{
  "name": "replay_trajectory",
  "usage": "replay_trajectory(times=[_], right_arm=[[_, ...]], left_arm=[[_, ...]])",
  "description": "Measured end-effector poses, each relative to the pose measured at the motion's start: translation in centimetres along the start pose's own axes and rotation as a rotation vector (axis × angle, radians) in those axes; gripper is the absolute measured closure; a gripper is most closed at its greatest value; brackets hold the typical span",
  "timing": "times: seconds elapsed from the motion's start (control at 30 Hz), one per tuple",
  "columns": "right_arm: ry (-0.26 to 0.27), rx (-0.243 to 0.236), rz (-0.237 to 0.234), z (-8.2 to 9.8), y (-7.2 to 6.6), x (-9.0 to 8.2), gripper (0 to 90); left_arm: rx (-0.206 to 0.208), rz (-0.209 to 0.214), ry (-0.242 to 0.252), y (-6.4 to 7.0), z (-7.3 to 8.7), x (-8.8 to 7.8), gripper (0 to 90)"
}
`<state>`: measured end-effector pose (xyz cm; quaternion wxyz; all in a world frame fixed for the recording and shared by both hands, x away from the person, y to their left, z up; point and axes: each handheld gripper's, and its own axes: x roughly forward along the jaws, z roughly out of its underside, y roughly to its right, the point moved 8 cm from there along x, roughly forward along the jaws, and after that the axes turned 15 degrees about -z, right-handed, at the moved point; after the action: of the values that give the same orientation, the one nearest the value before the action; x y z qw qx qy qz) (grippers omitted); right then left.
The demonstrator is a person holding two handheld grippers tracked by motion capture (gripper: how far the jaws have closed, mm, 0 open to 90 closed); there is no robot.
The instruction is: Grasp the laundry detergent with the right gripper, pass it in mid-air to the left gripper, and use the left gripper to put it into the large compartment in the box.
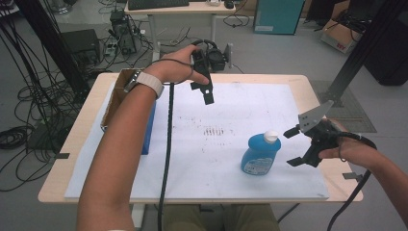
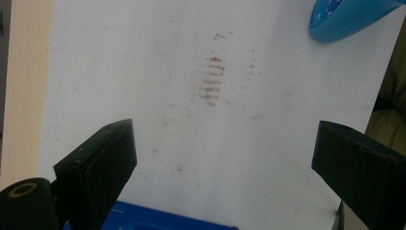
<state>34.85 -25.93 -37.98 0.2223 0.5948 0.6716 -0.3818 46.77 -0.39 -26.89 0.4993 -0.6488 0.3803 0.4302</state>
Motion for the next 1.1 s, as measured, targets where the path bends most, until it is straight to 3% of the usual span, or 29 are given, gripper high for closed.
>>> replay_trajectory(times=[0.6,1.1], right_arm=[[0.039,-0.015,-0.008,-0.2,0.3,1.6,5.3],[0.073,-0.045,-0.008,-0.8,0.5,2.0,4.3]], left_arm=[[-0.014,-0.002,0.004,-0.1,0.1,0.1,8.5],[-0.019,-0.002,0.004,-0.2,0.2,0.1,8.6]])
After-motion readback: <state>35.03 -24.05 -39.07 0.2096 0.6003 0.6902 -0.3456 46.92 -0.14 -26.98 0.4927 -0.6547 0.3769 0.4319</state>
